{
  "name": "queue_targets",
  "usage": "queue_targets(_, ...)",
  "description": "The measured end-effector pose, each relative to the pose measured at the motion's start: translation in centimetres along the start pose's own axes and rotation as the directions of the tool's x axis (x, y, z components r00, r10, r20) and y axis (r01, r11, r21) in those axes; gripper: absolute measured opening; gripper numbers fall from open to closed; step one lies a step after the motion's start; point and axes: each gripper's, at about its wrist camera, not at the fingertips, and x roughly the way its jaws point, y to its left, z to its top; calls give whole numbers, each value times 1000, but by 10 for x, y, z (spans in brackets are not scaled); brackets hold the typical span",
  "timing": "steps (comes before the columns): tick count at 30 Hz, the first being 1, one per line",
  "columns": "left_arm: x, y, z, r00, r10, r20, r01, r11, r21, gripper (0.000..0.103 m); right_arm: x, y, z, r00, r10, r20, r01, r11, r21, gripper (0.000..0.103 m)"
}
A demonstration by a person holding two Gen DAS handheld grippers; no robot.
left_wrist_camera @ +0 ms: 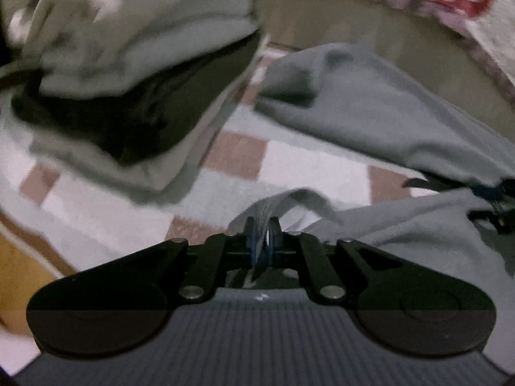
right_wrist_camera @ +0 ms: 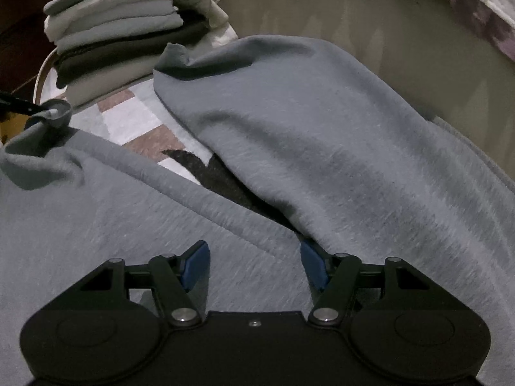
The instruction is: Fold clothes
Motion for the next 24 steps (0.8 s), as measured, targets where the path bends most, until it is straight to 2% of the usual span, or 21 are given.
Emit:
queue_targets(3, -8, -18, -1, 999, -28, 34, 23, 991, 135, 12, 4, -2, 0, 1000, 0, -5, 0, 1000, 14, 70)
queue_targets(5, 2, -27, 0, 999, -47, 15, 44, 984, 171, 36, 5, 1, 0, 1000, -9, -7, 9, 1000, 15, 70)
queue_targets(7, 16, -37, 1, 998, -51, -22, 55, 978, 199, 46, 6, 3, 1, 1000, -16, -10, 16, 1000, 15, 71)
queue_targets(10, 49, -48, 1, 994, 65, -92, -34, 953, 302, 53, 6, 4, 3, 1000, -19, -18, 19, 1000, 9, 71)
queue_targets(12, 69, -48, 1, 979, 163, -121, -117, 940, 321, 49, 6, 3, 3, 1000, -16, -25, 17, 1000, 9, 71)
queue_targets(13, 69, -42, 3, 981, 161, -106, -124, 949, 288, 12, 6, 3, 3, 999, -17, -27, 18, 1000, 7, 72)
queue_targets(14, 67, -35, 8, 979, 163, -122, -129, 961, 244, 4, 6, 4, 3, 999, -19, -27, 19, 1000, 4, 72)
queue_targets(15, 60, -29, 13, 977, 185, -105, -160, 966, 205, 4, 6, 4, 3, 1000, -18, -25, 18, 1000, 2, 72)
queue_targets(18, 16, 2, 26, 985, 167, 41, -170, 984, 63, 4, 6, 3, 1, 1000, -14, -18, 14, 1000, 3, 72)
queue_targets(19, 3, 21, 30, 989, 128, 72, -125, 991, -40, 4, 5, 3, 1, 1000, -13, -16, 13, 1000, 3, 72)
queue_targets(20, -11, 40, 34, 990, 92, 107, -76, 987, -140, 5, 5, 3, 0, 1000, -12, -13, 12, 1000, 4, 72)
queue_targets(21, -15, 59, 36, 991, 46, 125, -17, 974, -225, 5, 5, 3, -1, 1000, -10, -10, 10, 1000, 4, 72)
queue_targets(23, -4, 83, 34, 996, 42, 80, -13, 946, -325, 8, 5, 3, -1, 1000, -10, -7, 10, 1000, 6, 72)
queue_targets(24, 3, 87, 32, 997, 55, 58, -32, 941, -336, 8, 5, 3, -1, 1000, -11, -9, 11, 1000, 2, 72)
